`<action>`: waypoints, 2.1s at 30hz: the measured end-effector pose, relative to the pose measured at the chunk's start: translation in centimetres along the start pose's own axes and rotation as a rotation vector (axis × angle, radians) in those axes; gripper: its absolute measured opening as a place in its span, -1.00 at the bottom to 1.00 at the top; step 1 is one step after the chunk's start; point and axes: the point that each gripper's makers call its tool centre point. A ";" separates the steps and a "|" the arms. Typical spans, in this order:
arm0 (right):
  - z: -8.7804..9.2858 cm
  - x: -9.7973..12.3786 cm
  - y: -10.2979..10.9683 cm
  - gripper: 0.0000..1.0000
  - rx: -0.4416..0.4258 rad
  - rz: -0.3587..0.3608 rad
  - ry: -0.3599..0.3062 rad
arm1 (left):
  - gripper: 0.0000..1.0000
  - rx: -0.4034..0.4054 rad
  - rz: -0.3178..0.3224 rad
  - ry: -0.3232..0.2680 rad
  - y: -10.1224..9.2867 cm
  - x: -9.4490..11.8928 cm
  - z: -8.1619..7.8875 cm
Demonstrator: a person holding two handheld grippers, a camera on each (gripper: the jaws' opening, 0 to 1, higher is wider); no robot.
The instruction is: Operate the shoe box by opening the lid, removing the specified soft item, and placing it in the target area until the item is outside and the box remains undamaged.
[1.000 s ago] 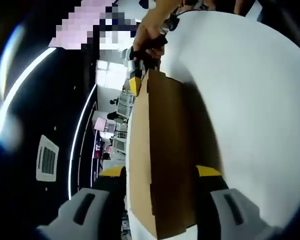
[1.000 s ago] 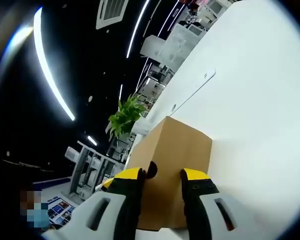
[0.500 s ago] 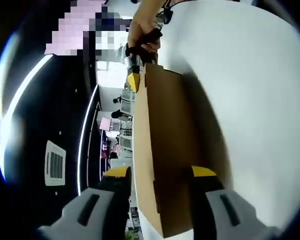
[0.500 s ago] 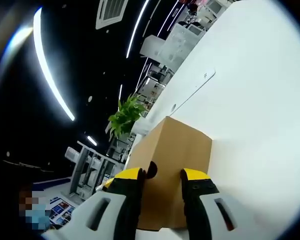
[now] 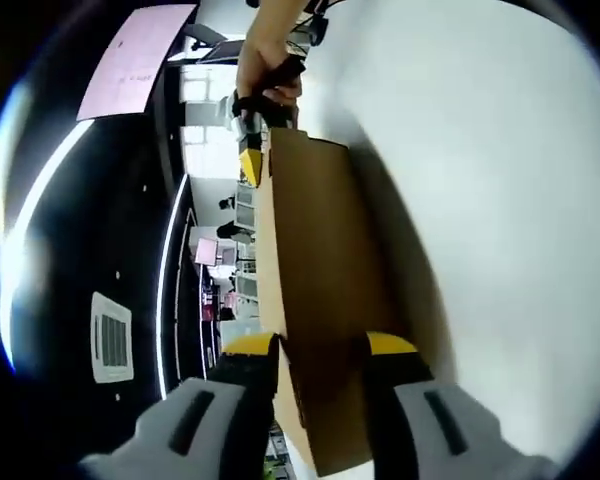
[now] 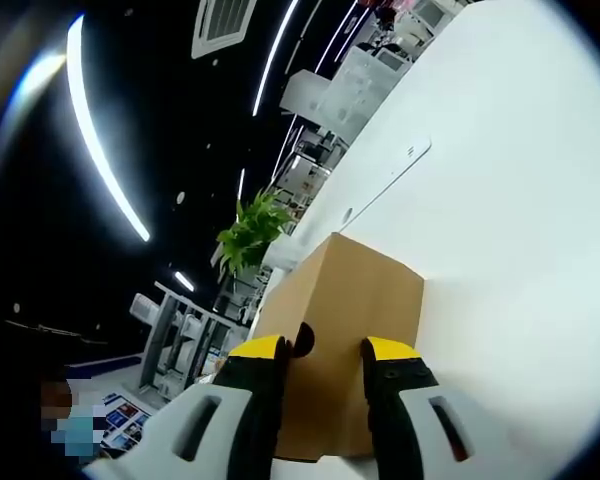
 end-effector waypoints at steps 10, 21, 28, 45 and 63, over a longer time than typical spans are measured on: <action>-0.4 0.1 -0.3 -0.39 -0.036 -0.012 -0.028 | -0.36 0.027 -0.038 -0.030 -0.1 0.0 -0.1; -0.6 0.2 -0.2 -0.40 -0.001 0.016 -0.037 | -0.37 -0.003 -0.050 -0.019 0.0 0.1 0.0; -0.6 0.2 -0.2 -0.41 0.003 0.027 -0.031 | -0.38 -0.008 -0.041 -0.020 0.1 -0.1 0.2; -3.1 4.7 4.8 -0.16 0.480 0.135 -0.186 | -0.38 -0.001 -0.043 -0.032 -0.1 0.0 -0.1; 2.9 4.8 13.5 0.21 1.231 0.205 -0.163 | -0.39 0.017 -0.043 -0.041 -0.1 0.0 -0.1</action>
Point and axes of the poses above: the point that each gripper's makers call its tool centre point, and the gripper's own axes: x roughly backward along the fingers, y roughly to its left, z roughly out of its underside, and after that the axes turned 1 degree about y, right-handed
